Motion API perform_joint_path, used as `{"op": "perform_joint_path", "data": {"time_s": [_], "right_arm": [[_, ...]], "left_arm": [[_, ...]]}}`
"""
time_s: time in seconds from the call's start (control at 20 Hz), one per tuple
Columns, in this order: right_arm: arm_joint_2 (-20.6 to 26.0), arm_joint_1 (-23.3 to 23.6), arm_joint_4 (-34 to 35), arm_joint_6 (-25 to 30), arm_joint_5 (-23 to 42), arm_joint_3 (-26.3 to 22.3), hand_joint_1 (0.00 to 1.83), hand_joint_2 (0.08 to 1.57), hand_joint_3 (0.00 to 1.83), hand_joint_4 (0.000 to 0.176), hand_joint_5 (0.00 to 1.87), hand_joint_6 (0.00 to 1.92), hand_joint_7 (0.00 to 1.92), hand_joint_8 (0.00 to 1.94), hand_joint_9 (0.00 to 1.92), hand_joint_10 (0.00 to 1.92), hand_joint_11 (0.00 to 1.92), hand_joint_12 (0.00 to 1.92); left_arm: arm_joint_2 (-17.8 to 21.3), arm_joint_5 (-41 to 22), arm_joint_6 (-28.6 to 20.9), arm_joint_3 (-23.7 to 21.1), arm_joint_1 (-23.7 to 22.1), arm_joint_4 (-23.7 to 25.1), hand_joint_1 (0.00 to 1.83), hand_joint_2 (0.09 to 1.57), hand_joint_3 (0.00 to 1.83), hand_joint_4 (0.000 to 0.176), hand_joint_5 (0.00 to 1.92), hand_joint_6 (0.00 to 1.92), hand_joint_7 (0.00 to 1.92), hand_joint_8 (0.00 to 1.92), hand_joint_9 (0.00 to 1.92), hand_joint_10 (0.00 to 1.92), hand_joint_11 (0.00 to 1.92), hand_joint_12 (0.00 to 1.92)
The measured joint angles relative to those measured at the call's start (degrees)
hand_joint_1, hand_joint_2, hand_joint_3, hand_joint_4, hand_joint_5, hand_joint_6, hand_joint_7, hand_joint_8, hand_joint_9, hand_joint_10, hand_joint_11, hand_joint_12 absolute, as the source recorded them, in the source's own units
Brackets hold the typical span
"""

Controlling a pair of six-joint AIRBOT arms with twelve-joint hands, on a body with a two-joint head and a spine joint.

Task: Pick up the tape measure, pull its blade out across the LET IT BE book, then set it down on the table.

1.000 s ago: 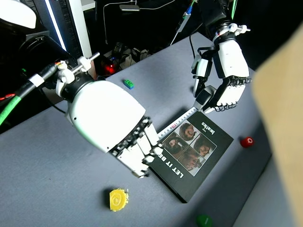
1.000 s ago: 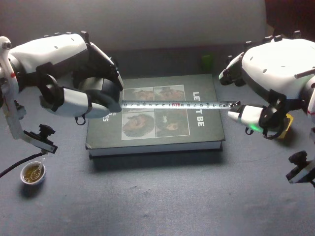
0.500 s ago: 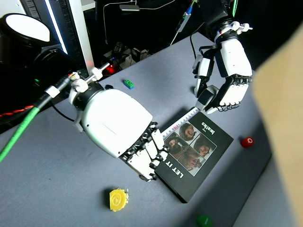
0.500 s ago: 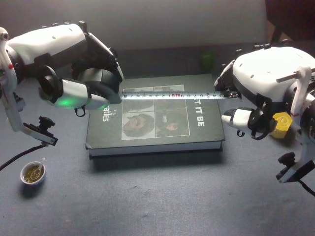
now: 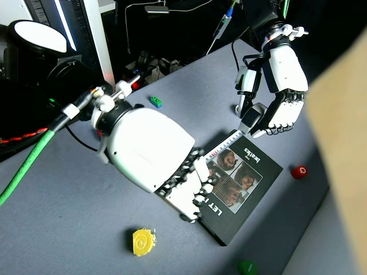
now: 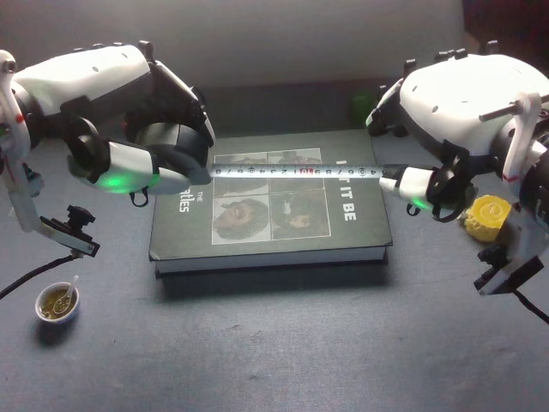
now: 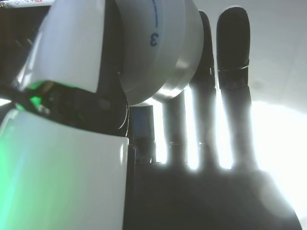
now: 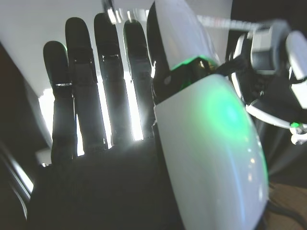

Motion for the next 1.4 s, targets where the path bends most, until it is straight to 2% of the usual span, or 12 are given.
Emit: {"op": "perform_joint_path", "data": {"time_s": [1.4], "right_arm": [[-1.0,-0.7,-0.2,-0.2,0.9,1.4,1.03,1.11,0.0,0.0,0.76,0.0,0.86,0.0,0.8,0.01,0.31,1.17]], "left_arm": [[0.0,0.4,0.0,0.2,-0.4,0.1,1.38,1.08,0.0,0.0,1.07,0.67,1.08,0.91,0.89,1.2,0.75,1.1]]}}
